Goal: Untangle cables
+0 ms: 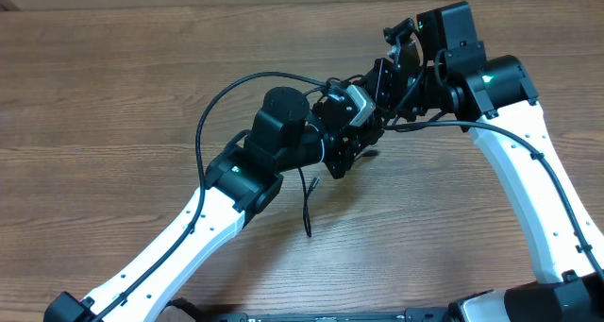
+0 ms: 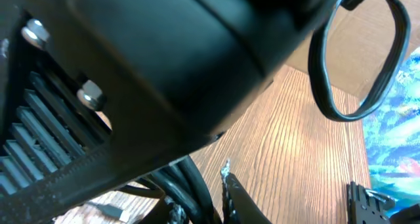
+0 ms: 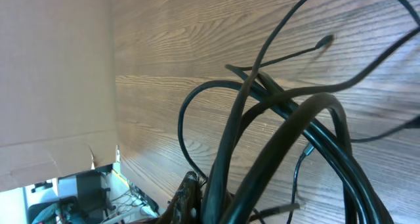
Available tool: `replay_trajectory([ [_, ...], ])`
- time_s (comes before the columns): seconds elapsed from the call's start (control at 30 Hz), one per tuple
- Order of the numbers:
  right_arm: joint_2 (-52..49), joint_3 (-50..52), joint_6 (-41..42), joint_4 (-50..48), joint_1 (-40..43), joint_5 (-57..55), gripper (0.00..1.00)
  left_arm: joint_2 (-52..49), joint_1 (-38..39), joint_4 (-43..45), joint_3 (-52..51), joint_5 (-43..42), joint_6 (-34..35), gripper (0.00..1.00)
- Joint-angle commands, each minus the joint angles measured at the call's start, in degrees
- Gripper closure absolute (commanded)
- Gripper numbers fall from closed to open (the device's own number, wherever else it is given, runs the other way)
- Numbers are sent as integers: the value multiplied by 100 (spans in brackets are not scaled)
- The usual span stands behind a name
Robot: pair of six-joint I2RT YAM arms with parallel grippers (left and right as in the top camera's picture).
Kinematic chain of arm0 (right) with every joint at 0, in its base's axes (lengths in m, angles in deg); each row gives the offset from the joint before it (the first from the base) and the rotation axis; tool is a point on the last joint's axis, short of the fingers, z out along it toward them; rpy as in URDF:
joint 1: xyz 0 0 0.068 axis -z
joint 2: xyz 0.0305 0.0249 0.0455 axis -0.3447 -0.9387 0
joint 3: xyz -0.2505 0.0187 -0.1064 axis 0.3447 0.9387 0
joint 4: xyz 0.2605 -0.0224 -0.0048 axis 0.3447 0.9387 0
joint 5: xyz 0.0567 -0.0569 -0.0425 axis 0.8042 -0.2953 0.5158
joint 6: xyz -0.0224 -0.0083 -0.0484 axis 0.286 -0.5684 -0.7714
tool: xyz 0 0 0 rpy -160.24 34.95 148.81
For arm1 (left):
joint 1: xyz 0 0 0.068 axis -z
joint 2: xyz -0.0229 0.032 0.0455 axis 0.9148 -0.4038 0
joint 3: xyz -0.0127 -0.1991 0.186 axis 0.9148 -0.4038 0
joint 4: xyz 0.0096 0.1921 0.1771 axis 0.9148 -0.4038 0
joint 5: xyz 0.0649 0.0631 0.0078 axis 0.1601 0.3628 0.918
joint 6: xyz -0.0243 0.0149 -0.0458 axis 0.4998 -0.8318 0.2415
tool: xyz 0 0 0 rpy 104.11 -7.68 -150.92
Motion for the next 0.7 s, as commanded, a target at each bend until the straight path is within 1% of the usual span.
replay_trajectory([
  [0.0,118,-131,-101,0,-33,48,96,24,79,271,59,-164,122,86],
  [0.13,116,-131,-101,11,-33,-105,96,24,79,284,59,-166,210,96],
  [0.4,116,-131,-96,7,-33,-498,96,24,79,282,59,-188,437,96],
  [0.43,116,-131,-98,4,-31,-560,94,24,79,282,59,-199,457,96],
  [0.47,116,-131,-98,2,-24,-634,92,24,79,282,57,-221,466,96],
  [0.5,116,-131,-98,-2,-20,-756,86,24,79,282,59,-232,468,96],
  [0.67,116,-131,-96,-46,72,-1290,47,24,79,280,57,-286,487,96],
])
